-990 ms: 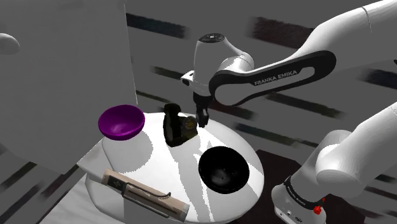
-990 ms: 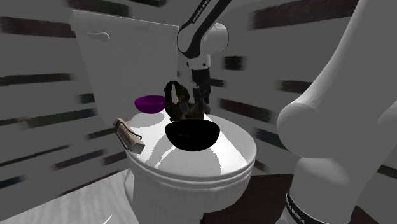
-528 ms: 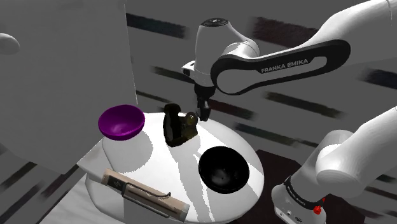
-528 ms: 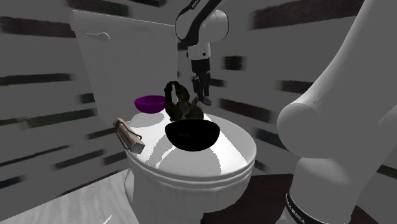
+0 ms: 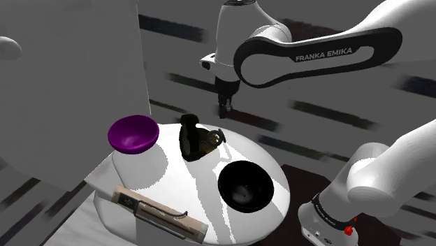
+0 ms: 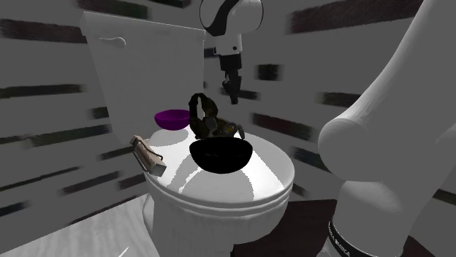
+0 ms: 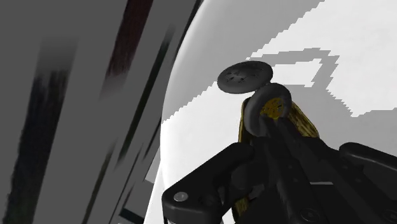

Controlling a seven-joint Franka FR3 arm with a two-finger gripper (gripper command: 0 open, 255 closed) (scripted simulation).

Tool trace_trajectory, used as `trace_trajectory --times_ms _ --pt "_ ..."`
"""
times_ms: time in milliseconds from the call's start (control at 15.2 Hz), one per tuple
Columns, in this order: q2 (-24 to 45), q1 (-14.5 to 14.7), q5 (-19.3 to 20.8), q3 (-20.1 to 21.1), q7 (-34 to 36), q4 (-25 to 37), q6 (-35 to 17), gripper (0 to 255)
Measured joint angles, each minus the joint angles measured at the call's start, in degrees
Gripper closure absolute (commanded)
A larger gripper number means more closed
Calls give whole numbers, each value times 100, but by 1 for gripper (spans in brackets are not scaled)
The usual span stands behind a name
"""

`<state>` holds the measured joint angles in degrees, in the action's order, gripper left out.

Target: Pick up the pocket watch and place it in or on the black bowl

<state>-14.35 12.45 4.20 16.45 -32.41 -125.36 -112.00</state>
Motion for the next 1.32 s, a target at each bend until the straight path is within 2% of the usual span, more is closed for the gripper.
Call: trace_trajectory --times_ms 132,198,330,792,1320 --pt "-51 6 -18 -4 -17 101 150 255" --pt "-52 6 -18 -4 -17 102 150 0" --pt "-51 14 -3 -17 -113 5 44 0" --pt "94 56 236 -246 -1407 -1072 -1351 0" --pt "472 -6 426 -259 -1404 -1373 -2040 0"
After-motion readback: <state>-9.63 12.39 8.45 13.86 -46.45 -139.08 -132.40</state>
